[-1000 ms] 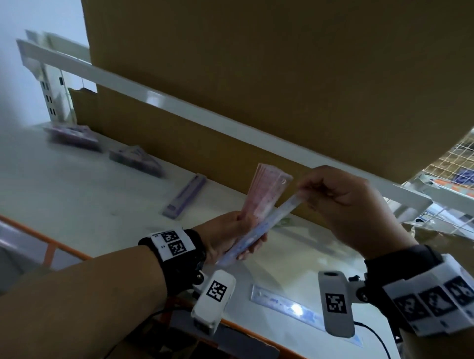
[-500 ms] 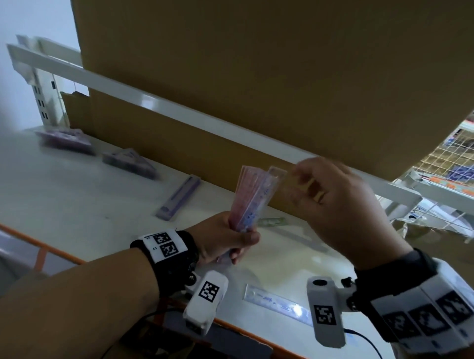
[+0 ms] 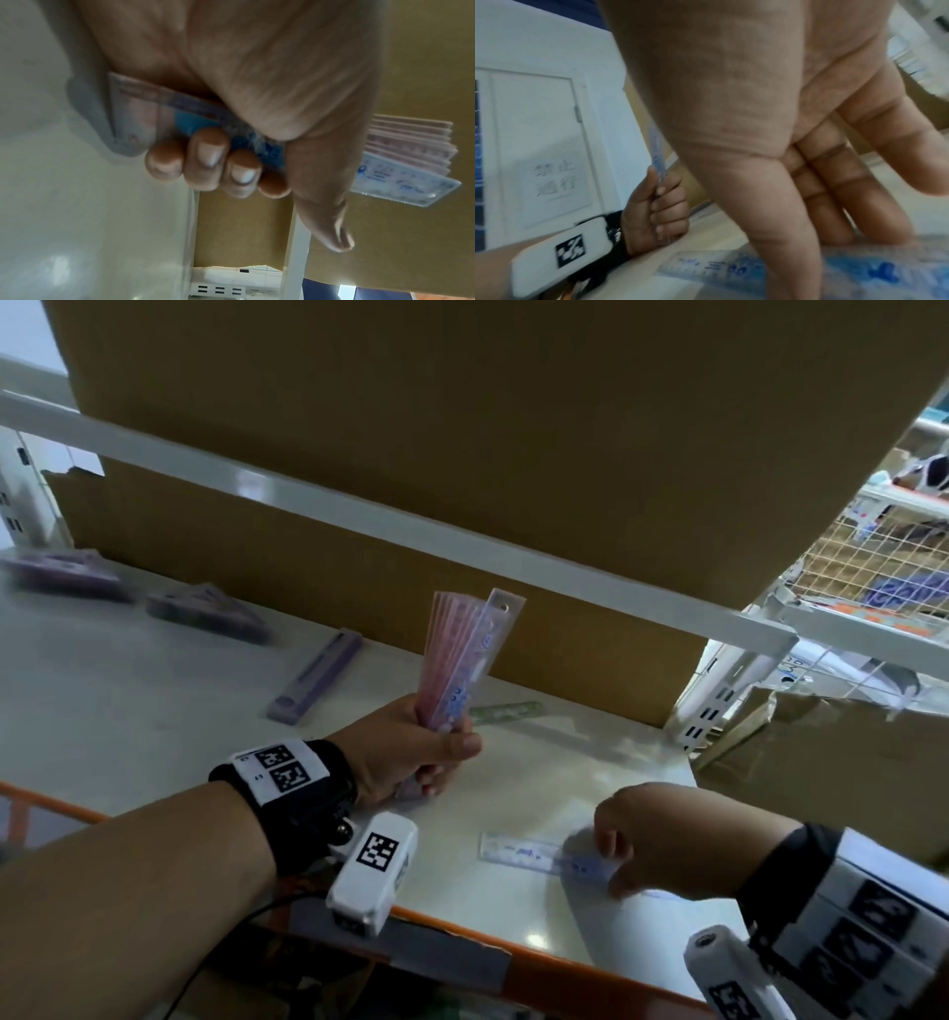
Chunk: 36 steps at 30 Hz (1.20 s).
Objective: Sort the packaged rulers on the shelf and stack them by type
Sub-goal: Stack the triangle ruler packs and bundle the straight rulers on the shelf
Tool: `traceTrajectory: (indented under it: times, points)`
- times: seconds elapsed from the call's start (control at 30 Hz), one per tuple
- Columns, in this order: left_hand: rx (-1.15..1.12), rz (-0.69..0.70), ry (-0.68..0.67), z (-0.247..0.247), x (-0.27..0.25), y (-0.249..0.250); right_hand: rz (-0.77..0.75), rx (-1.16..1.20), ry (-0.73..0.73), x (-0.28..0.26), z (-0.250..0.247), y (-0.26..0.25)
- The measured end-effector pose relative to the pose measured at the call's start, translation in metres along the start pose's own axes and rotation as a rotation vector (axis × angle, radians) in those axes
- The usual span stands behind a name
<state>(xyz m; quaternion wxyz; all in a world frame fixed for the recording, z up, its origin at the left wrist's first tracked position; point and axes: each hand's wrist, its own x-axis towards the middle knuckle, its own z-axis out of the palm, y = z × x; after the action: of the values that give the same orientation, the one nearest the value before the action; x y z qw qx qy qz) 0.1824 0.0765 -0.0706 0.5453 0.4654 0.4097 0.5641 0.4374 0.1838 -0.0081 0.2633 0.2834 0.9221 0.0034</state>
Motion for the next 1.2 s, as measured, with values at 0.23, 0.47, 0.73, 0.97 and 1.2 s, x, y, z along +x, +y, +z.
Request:
traceTrajectory:
  times: [0.23, 0.47, 0.73, 0.97, 1.2]
  points:
    - [0.032, -0.026, 0.018, 0.000, 0.002, -0.002, 0.277, 0.091, 0.065, -0.011, 0.013, 0.066]
    - [-0.021, -0.035, 0.013, -0.003, 0.003, -0.004, 0.195, 0.526, 0.322, -0.007, -0.004, 0.066]
    - [-0.072, -0.043, 0.017, -0.005, 0.005, -0.007, -0.137, 1.433, 0.628, 0.008, -0.039, 0.004]
    - [-0.148, 0.004, -0.077, -0.001, 0.003, -0.005, -0.304, 1.456, 0.802, 0.047, -0.029, -0.064]
    - [-0.038, 0.013, -0.009, -0.001, 0.005, -0.010, -0.291, 1.170, 0.887, 0.054, -0.021, -0.086]
